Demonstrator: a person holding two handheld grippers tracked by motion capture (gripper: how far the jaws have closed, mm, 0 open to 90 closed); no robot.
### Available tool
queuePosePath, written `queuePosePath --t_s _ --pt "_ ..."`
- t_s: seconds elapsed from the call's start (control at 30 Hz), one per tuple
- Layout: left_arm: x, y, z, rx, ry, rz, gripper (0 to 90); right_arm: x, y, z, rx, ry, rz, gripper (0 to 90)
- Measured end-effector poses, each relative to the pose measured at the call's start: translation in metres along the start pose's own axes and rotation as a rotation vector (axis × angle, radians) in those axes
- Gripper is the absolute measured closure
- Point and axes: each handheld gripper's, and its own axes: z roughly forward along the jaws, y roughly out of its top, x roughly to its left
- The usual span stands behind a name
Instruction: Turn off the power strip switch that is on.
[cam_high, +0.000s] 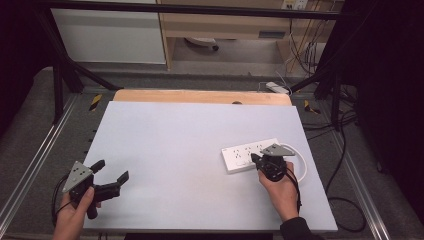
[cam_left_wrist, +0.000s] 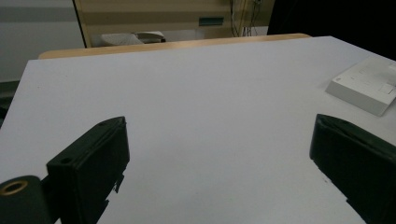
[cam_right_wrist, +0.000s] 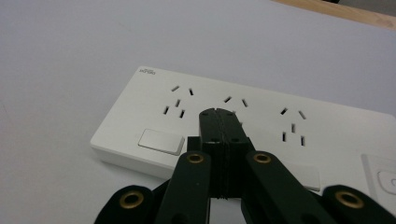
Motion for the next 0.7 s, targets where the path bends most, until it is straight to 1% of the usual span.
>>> queuePosePath --t_s 0.13,0.23,0.33,0.4,0.53,0.7 --pt "0.000 0.000 0.000 0.000 0.000 0.000 4.7 0.001 0.000 0.003 0.019 0.006 0.006 90.0" --pt "0.000 0.000 0.000 0.000 -0.001 0.001 4.7 0.003 0.000 0.007 0.040 0.010 0.019 90.0" --pt "0.000 0.000 0.000 0.000 -0.002 0.002 4.7 0.003 0.000 0.009 0.046 0.011 0.023 90.0" --pt "0.000 0.000 0.000 0.000 -0.001 0.001 4.8 0.004 0.001 0.012 0.061 0.010 0.021 90.0" --pt "0.000 0.000 0.000 0.000 -0.001 0.002 4.7 0.004 0.000 0.014 0.070 0.007 0.018 90.0" --pt "-0.001 0.000 0.000 -0.001 -0.003 0.001 4.8 0.004 0.000 0.015 0.081 0.000 0.028 90.0"
